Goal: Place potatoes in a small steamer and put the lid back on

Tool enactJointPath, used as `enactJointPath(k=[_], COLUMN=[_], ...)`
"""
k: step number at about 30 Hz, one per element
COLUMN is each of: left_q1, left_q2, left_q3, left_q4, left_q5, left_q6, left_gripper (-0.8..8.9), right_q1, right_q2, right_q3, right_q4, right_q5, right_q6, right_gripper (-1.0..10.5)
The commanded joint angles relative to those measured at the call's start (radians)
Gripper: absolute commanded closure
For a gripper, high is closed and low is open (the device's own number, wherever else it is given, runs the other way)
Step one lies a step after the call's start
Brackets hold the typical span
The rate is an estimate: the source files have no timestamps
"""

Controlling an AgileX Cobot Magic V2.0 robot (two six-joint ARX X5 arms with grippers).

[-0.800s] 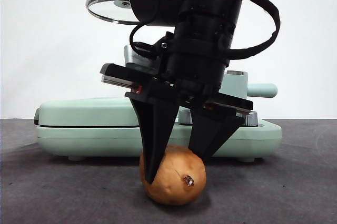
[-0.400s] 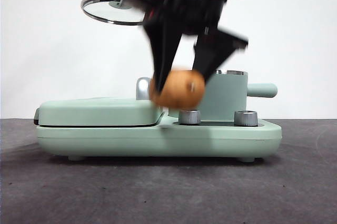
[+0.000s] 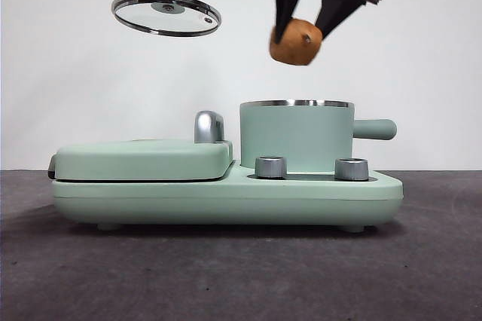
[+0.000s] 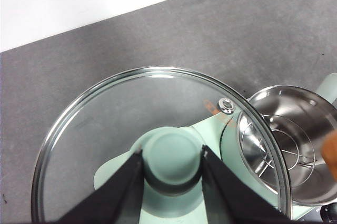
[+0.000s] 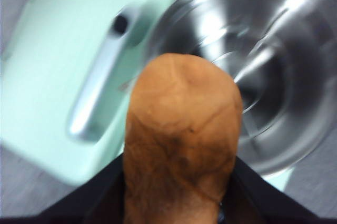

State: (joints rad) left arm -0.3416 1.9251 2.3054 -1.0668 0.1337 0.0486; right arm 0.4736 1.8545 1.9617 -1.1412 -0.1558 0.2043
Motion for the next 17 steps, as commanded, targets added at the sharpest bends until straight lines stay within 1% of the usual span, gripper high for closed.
enactJointPath(k=[1,5,12,15,17], left_q1=[-0.006,-0.006,-0.006,-0.006,-0.006], left_q2=[-0.01,-0.01,-0.01,-0.01,-0.01], left_q3=[0.042,0.042,0.042,0.042,0.042], left_q4=[0.027,0.027,0.026,0.025,0.024], left_q5=[0.006,0.006,0.006,0.006,0.006], left_q6=[-0.004,-0.004,-0.004,-0.004,-0.004], left_gripper=[7.97,7.97,7.97,7.97,7.97], right_q1=[-0.014,-0.04,-0.051,-0.051,-0.05], right_q2=[0.08,0.157,0.246,0.263,0.264], right_q3=[0.071,0.115,0.116,0.116,0.116], right_q4=[-0.008,-0.013,-0.016,-0.014,-0.013], right_q5=[-0.002,-0.005,-0.004,-0.003,-0.004], right_q6=[-0.043,-0.067,-0.11,-0.112,-0.112], right_gripper=[8.5,8.5,8.5,8.5,8.2])
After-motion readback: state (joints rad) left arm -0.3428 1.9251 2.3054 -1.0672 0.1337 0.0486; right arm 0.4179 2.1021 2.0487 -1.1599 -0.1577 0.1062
